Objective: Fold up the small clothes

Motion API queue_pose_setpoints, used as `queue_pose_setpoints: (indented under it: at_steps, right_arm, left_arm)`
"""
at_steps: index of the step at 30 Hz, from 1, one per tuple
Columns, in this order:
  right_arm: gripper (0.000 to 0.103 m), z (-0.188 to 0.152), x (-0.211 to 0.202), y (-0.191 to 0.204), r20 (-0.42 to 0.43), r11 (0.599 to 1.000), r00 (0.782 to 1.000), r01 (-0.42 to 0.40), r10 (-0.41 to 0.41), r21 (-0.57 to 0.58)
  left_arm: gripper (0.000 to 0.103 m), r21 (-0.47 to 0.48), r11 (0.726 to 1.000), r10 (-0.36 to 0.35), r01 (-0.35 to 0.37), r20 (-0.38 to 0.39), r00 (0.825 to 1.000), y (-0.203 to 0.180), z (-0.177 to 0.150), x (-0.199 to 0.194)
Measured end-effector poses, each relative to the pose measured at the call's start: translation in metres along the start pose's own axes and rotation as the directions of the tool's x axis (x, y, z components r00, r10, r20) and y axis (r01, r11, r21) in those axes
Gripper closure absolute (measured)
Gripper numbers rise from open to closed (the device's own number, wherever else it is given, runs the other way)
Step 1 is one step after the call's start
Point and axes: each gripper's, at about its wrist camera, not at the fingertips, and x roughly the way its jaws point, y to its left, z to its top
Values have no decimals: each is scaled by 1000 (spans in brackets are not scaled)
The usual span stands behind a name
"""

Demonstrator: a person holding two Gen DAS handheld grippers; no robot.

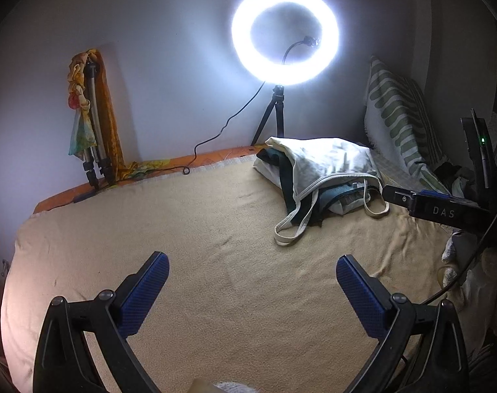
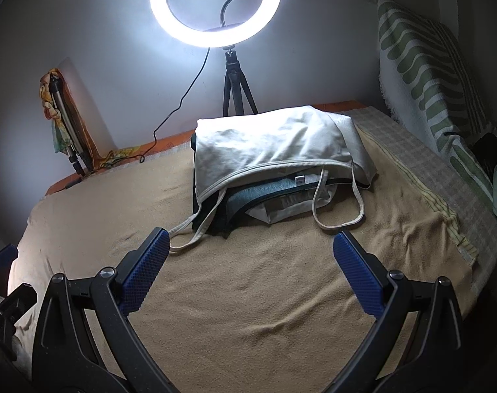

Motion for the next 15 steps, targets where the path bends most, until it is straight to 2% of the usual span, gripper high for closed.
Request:
queue_pose_setpoints:
  at_steps: [15]
  right_arm:
    - [1,-1,6,4,-3,1000,1000,-14,13,-6]
  left_arm:
    - [0,-4,1000,13,-13,-2,1000,3,-2,-1]
